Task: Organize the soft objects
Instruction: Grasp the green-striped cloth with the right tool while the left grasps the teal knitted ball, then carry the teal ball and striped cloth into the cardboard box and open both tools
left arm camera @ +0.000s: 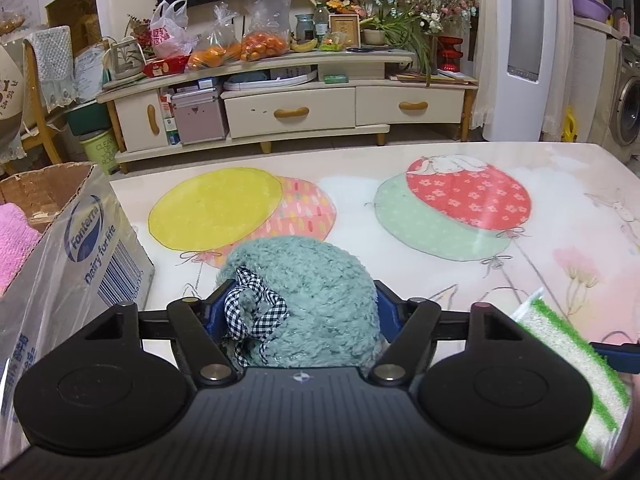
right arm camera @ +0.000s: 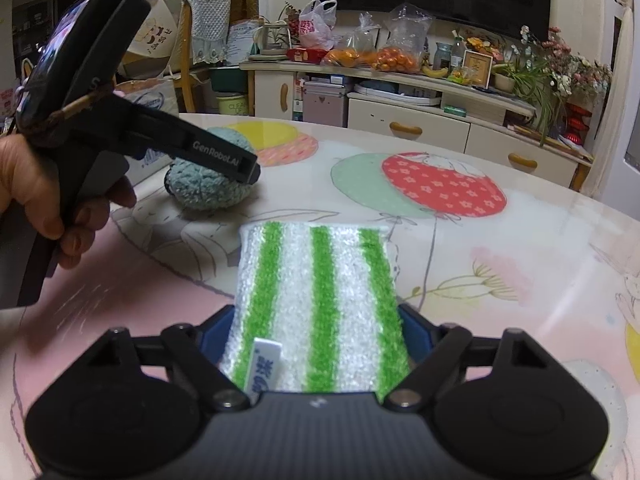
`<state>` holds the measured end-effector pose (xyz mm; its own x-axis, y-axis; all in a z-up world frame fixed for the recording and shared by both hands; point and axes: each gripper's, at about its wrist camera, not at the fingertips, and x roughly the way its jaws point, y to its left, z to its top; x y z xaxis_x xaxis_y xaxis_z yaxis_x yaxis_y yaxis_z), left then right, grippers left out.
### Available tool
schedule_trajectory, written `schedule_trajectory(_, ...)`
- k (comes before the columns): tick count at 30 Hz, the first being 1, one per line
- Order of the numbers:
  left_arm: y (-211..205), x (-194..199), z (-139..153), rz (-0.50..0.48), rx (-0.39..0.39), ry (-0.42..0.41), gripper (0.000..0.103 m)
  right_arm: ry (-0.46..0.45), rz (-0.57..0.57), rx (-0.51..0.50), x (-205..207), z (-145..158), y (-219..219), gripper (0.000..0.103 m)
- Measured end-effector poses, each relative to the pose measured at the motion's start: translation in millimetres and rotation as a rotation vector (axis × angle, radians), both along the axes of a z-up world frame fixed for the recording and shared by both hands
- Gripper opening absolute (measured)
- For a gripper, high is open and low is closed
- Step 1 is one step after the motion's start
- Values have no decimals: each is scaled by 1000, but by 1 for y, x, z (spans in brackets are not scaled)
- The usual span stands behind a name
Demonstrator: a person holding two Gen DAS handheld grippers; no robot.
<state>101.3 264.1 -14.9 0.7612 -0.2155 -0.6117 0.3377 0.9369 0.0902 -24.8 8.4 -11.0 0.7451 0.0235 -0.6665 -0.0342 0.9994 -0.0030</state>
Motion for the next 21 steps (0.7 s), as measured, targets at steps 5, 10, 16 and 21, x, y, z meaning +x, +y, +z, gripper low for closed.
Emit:
schedule_trajectory(5, 2, -10, 8, -18, -27, -10, 86, -5, -10, 4, -5, 1, -1, 80)
schedule_trajectory(10, 8, -19, 16, -29, -55, -19, 86, -18, -35, 11, -12, 5, -1, 79)
schedule_trajectory(16, 18, -35, 26, -53, -76, -30, 86, -70, -62, 14, -23, 22, 1, 79)
schedule_trajectory(21, 27, -46, 37, -59, -95, -38, 86, -110, -78, 16, -34, 36, 6, 79)
